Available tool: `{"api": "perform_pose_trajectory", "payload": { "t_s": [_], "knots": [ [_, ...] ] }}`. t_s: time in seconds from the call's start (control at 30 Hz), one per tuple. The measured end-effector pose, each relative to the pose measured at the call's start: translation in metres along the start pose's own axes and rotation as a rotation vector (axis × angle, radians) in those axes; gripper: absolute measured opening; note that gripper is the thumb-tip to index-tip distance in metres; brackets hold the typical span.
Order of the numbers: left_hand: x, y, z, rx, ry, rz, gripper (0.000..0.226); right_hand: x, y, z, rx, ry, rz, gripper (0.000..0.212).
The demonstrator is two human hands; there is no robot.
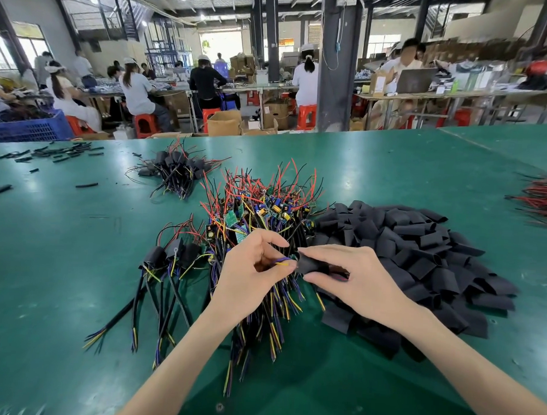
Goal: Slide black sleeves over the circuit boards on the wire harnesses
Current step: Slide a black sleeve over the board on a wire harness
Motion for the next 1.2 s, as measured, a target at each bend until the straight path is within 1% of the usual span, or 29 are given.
{"api": "perform_pose_trajectory", "payload": {
  "t_s": [0.1, 0.2, 0.4, 0.5, 0.6, 0.67, 0.73, 0.8, 0.87, 0.9, 0.93, 0.97, 1.0, 1.03, 1.1, 1.13, 1.17, 1.2],
  "knots": [
    [-0.001, 0.001, 0.000, 0.011, 0.000, 0.025, 0.030, 0.001, 0.000, -0.002, 0.041, -0.030, 0.028, 0.035],
    [0.000, 0.001, -0.001, 0.027, 0.000, 0.027, 0.031, 0.001, -0.001, -0.001, 0.028, -0.009, 0.015, 0.035],
    [0.003, -0.004, -0.002, 0.016, -0.006, -0.081, 0.029, -0.003, -0.004, 0.006, -0.131, 0.042, -0.116, 0.038],
    [0.002, -0.005, -0.001, 0.011, -0.004, -0.084, 0.029, -0.004, -0.003, 0.010, -0.160, 0.041, -0.164, 0.040],
    [0.004, -0.002, -0.006, 0.055, 0.011, -0.054, 0.031, -0.002, -0.002, 0.010, -0.156, 0.046, -0.146, 0.047],
    [0.008, 0.001, -0.017, 0.084, 0.086, -0.010, 0.037, -0.001, -0.002, 0.008, -0.216, 0.079, -0.152, 0.052],
    [0.014, 0.004, -0.037, 0.037, 0.233, 0.023, 0.041, 0.000, 0.000, 0.005, -0.279, 0.135, -0.125, 0.052],
    [0.020, 0.003, -0.063, -0.101, 0.456, 0.008, 0.036, 0.000, 0.002, 0.001, -0.310, 0.166, -0.049, 0.050],
    [0.025, -0.004, -0.090, -0.176, 0.733, -0.054, 0.022, 0.000, 0.007, 0.000, -0.362, 0.174, 0.030, 0.047],
    [0.025, -0.010, -0.101, -0.148, 0.851, -0.113, 0.020, -0.001, 0.009, 0.001, -0.398, 0.168, 0.070, 0.046],
    [0.023, -0.016, -0.111, -0.044, 0.926, -0.193, 0.022, 0.000, 0.012, 0.001, -0.436, 0.154, 0.112, 0.043],
    [0.020, -0.025, -0.119, 0.136, 0.954, -0.285, 0.025, -0.001, 0.015, 0.001, -0.473, 0.132, 0.157, 0.040],
    [0.016, -0.034, -0.125, 0.327, 0.938, -0.380, 0.027, -0.001, 0.017, 0.002, -0.506, 0.104, 0.205, 0.037],
    [0.012, -0.041, -0.128, 0.470, 0.884, -0.469, 0.025, -0.002, 0.020, 0.003, -0.532, 0.078, 0.249, 0.034],
    [0.009, -0.051, -0.128, 0.642, 0.733, -0.634, 0.025, -0.003, 0.024, 0.003, -0.575, 0.050, 0.320, 0.029],
    [0.008, -0.052, -0.126, 0.719, 0.687, -0.704, 0.028, -0.004, 0.025, 0.002, -0.594, 0.043, 0.351, 0.027],
    [0.008, -0.051, -0.124, 0.788, 0.670, -0.754, 0.031, -0.004, 0.027, 0.001, -0.619, 0.033, 0.383, 0.025],
    [0.008, -0.047, -0.121, 0.843, 0.680, -0.764, 0.035, -0.005, 0.029, 0.000, -0.657, 0.019, 0.414, 0.025]
  ]
}}
Point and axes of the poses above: each hand's wrist, its own x-axis towards the middle knuckle, its own z-axis out of the palm, y = z × x, the point moved 1 cm from there along x, towards the middle knuckle, and after that the axes turned 4 degrees about -x, right-handed, at the moved point
